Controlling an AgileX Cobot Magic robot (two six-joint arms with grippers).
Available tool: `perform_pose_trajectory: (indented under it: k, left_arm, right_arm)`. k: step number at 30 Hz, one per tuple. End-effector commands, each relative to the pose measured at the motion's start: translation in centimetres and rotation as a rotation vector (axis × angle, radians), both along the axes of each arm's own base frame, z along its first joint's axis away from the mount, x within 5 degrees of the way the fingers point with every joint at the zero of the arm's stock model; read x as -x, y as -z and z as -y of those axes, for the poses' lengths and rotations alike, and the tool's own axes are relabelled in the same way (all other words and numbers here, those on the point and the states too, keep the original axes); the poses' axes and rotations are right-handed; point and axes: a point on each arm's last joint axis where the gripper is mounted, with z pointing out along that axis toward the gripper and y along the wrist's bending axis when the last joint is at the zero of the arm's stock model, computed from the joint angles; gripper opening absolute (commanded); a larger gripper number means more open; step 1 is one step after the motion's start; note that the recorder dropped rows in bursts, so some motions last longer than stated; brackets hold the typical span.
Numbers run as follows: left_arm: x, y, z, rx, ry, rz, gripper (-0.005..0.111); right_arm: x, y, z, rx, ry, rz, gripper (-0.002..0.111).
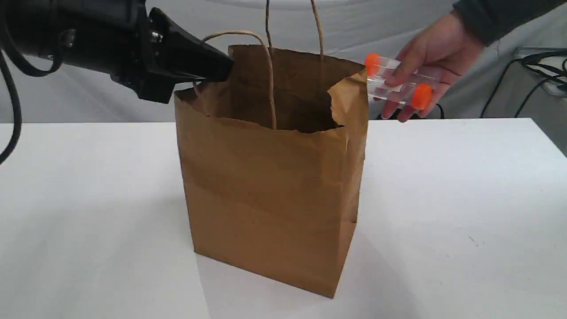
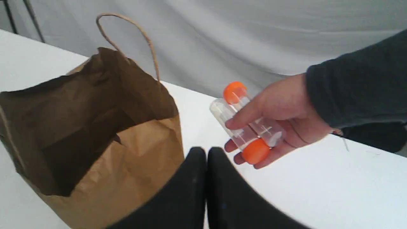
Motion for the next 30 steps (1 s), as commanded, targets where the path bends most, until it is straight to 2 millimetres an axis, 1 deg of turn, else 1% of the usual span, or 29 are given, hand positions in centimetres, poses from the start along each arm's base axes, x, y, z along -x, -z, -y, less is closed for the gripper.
perform_pose_trajectory:
  k: [1, 4, 5, 6, 8, 9, 11, 14, 17, 22, 25, 27, 30]
  left_arm:
    - [0.1, -0.2, 0.2, 0.01, 0.006, 0.0, 0.0]
    - [0.1, -0.2, 0.2, 0.01, 0.006, 0.0, 0.0]
    - [0.1, -0.2, 0.2, 0.01, 0.006, 0.0, 0.0]
    - [0.1, -0.2, 0.2, 0.01, 0.006, 0.0, 0.0]
    - [0.1, -0.2, 0.2, 0.01, 0.006, 0.0, 0.0]
    - [0.1, -0.2, 0.2, 0.01, 0.006, 0.0, 0.0]
    - [0.1, -0.2, 0.2, 0.011, 0.006, -0.001, 0.0]
    - [0.1, -0.2, 0.2, 0.011, 0.006, -0.001, 0.0]
    - [0.1, -0.2, 0.2, 0.011, 0.006, -0.001, 0.0]
    - [0.1, -0.2, 0.2, 0.011, 0.009, -0.003, 0.0]
    - [0.1, -0.2, 0.2, 0.012, 0.008, -0.005, 0.0]
    - [0.1, -0.2, 0.2, 0.013, 0.007, -0.007, 0.0]
    - [0.1, -0.2, 0.2, 0.018, 0.0, -0.018, 0.0]
  right_arm:
    - [-2.2, -1.6, -0.6, -0.037, -0.068, -0.083, 0.0]
    - [-4.7, -3.0, -0.9, -0.066, -0.094, -0.154, 0.0]
    - [-5.4, -3.2, -1.0, -0.064, -0.111, -0.181, 0.0]
    - [-6.5, -3.4, -1.0, -0.056, -0.13, -0.201, 0.0]
    - [-8.0, -3.6, -1.1, -0.045, -0.148, -0.219, 0.0]
    - [-9.1, -3.6, -1.0, -0.044, -0.146, -0.214, 0.0]
    - [-10.5, -3.2, -1.0, -0.055, -0.139, -0.227, 0.0]
    - [-12.1, -1.8, -1.5, -0.05, -0.156, -0.266, 0.0]
    - [-13.9, 0.4, -2.3, 0.02, -0.172, -0.316, 0.0]
    - [-16.1, 3.9, -4.6, 0.092, -0.237, -0.39, 0.0]
    - [-17.0, 5.7, -5.6, 0.155, -0.253, -0.428, 0.0]
    - [-17.3, 6.4, -5.9, 0.176, -0.26, -0.442, 0.0]
    - [-17.8, 6.6, -6.3, 0.174, -0.261, -0.41, 0.006]
